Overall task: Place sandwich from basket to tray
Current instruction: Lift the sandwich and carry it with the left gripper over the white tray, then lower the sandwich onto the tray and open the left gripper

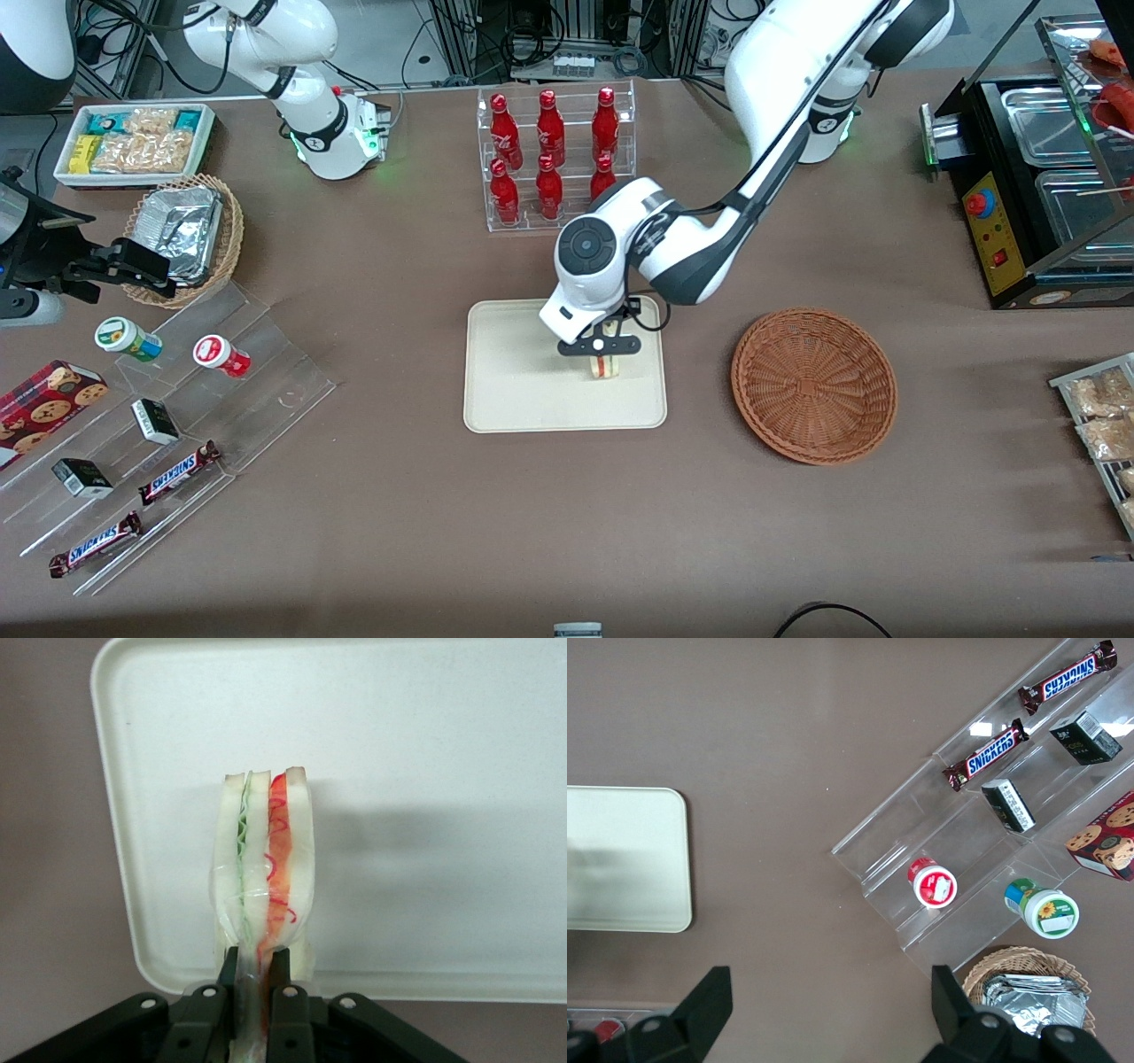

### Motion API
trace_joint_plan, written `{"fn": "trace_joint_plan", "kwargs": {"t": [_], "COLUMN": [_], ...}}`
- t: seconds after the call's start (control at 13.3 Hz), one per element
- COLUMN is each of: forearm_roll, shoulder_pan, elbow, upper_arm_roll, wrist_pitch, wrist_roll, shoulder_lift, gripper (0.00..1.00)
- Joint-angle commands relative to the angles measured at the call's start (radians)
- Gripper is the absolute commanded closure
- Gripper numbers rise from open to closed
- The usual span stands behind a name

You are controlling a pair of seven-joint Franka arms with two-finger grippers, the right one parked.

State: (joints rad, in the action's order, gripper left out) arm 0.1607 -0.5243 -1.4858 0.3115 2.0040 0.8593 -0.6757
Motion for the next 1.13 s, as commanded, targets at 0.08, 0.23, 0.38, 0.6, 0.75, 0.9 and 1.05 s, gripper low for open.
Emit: {"fn": "trace_joint_plan", "kwargs": {"t": [0.08,0.23,0.38,0.6,0.75,0.9,1.05], "forearm_roll": [0.02,0.022,0.022,0.005,0.005,0.003,-0.004], "shoulder_pan": [-0.013,-0.016,-0.014,-0.01,-0.008,-0.007,-0.002], "elbow": [0.03,0.028,0.029,0.03,0.03,0.03,0.03], "upper_arm_roll": [-0.011,-0.011,-0.014,-0.014,-0.014,-0.014,-0.015], "wrist_pitch": [0.036,0.056,0.082,0.099,0.099,0.113,0.153], "wrist_roll": [-0.005,-0.003,-0.003,-0.002,0.015,0.021,0.038], "shoulder_lift": [-0.047,-0.053,-0.061,-0.064,-0.064,-0.073,-0.082], "gripper": [0.87,0.87,0.87,0.87,0.87,0.84,0.83]}}
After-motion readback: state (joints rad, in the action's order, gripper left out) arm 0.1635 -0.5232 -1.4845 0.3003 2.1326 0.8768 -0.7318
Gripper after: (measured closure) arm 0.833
